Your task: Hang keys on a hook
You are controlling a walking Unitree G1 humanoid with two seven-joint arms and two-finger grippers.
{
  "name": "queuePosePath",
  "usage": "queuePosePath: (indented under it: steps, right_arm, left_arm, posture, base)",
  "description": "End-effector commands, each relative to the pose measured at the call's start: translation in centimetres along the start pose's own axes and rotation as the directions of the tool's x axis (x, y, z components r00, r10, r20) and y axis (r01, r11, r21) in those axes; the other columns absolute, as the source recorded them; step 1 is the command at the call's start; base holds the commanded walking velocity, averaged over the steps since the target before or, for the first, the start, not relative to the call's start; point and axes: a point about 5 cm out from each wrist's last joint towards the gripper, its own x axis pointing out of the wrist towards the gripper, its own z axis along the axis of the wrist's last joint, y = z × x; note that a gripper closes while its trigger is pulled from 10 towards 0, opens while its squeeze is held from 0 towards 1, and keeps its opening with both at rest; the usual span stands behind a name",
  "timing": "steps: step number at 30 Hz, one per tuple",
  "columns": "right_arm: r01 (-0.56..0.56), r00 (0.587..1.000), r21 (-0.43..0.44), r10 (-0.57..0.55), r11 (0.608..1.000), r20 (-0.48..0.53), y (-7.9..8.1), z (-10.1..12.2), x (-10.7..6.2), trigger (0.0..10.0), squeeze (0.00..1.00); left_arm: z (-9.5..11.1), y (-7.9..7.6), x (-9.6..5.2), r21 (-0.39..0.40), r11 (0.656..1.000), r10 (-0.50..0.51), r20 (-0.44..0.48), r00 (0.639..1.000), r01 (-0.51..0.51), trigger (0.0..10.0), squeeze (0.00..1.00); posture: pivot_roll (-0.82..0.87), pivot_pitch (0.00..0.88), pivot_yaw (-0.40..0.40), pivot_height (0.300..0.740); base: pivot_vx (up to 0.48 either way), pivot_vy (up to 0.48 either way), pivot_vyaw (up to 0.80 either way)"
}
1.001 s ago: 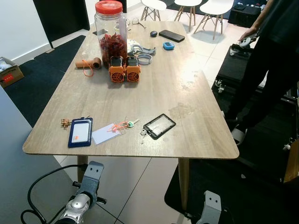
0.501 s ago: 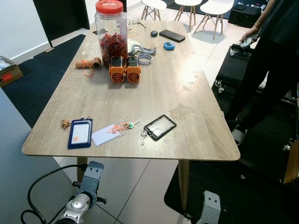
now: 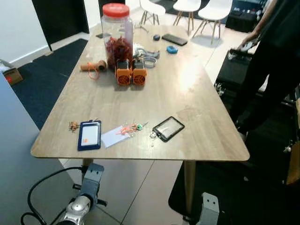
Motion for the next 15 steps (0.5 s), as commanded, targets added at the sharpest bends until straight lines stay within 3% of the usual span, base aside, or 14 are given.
queuePosePath:
  steps: [1,12,15]
  right_arm:
    - [0.012,1.000,-0.004,-0.012,1.000,-0.006,-0.29,-0.19,-0.07,10.0,0.00]
    - [0.014,1.000,-0.001,-0.014,1.000,-0.009,-0.33,-0.28,-0.08,10.0,0.00]
    - [0.014,1.000,-0.001,-0.014,1.000,-0.008,-0.40,-0.17,-0.07,10.0,0.00]
  left_arm:
    - [-0.09,-0.06,-0.02,-0.008,1.000,-0.001,0.000,1.000,0.001,10.0,0.00]
    - [0.25,-0.01,0.06,-0.011,1.000,0.002,0.012,1.000,-0.002,10.0,0.00]
    - [0.37,-0.34,0.09,0.041,0.999,-0.026,0.017,1.000,0.025,10.0,0.00]
  posture:
    - [0.09,0.031,-0.032,0.740]
    - [0.09,0.038,-0.029,0.740]
    - [0.09,0.040,-0.030,0.740]
  base:
    - [0.000,0.000,0.00]
    - [0.000,0.000,0.00]
    - [0.000,0.000,0.00]
